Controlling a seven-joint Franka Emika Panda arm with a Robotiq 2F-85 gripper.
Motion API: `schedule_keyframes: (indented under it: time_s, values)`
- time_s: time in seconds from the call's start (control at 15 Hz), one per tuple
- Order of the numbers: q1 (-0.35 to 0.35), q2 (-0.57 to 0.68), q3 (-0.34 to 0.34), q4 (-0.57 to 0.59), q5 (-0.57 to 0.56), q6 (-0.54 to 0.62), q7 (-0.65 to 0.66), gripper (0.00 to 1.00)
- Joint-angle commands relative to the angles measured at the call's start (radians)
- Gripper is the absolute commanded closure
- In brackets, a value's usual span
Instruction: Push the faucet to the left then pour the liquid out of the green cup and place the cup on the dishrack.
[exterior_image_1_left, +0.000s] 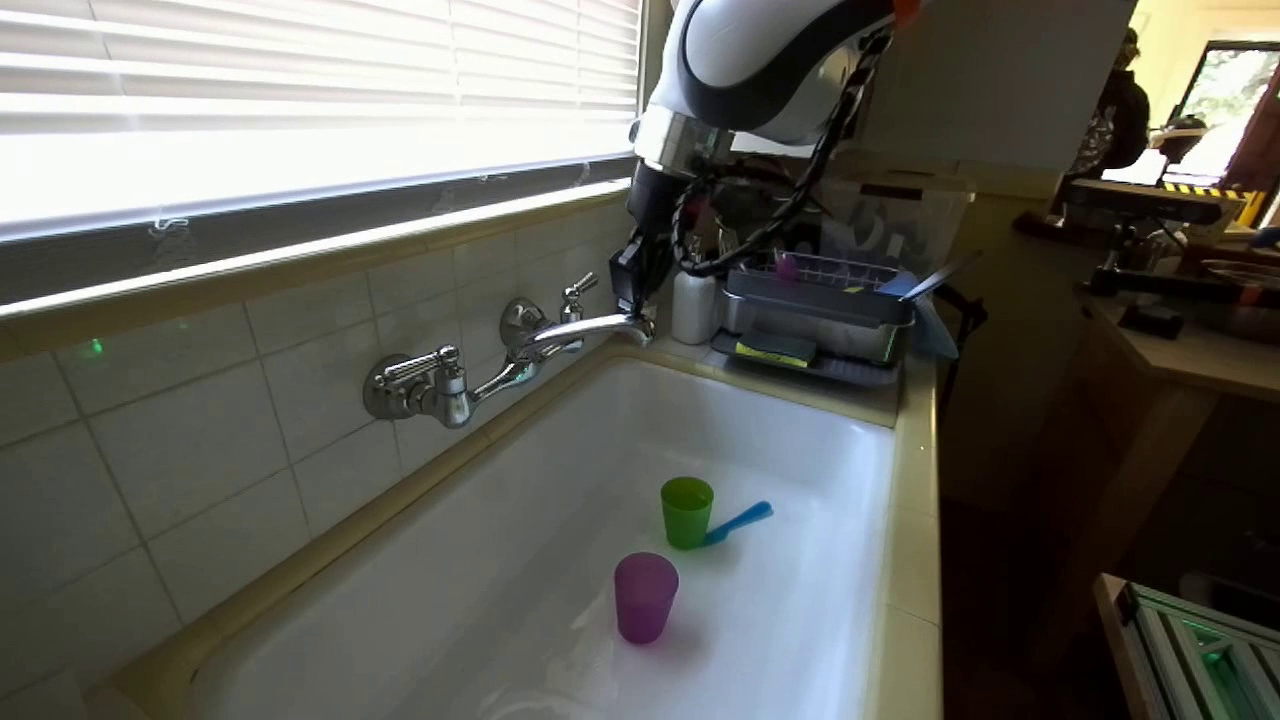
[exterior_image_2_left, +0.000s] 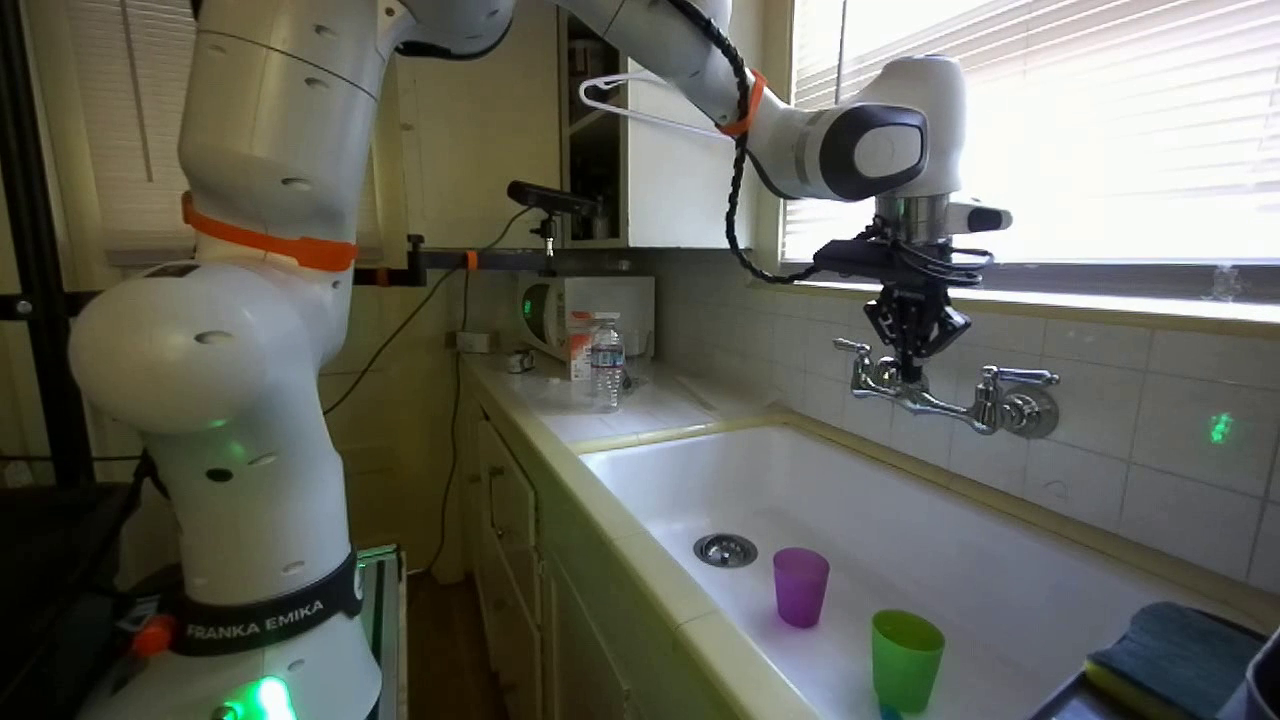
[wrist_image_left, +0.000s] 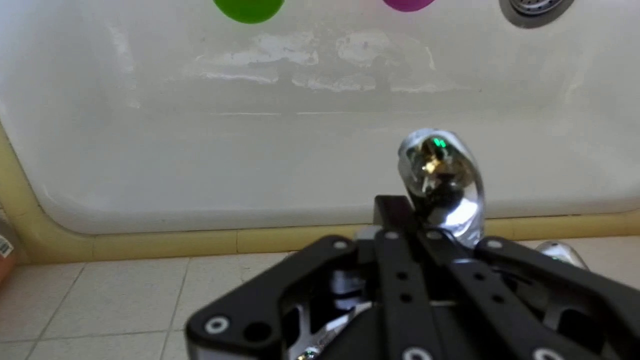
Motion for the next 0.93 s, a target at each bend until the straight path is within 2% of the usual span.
schedule_keyframes:
  time_s: [0.0,0.2,0.87]
  values:
    - [0.011,0.014,0.009,0.017,0.029,-0.083,-0.018,1.00]
    - [0.020,0.030,0.009,0.022,0.024,-0.038,0.009,1.00]
    - [0.058,0.023,0.036,0.005,0.032,-0.090,0.034,1.00]
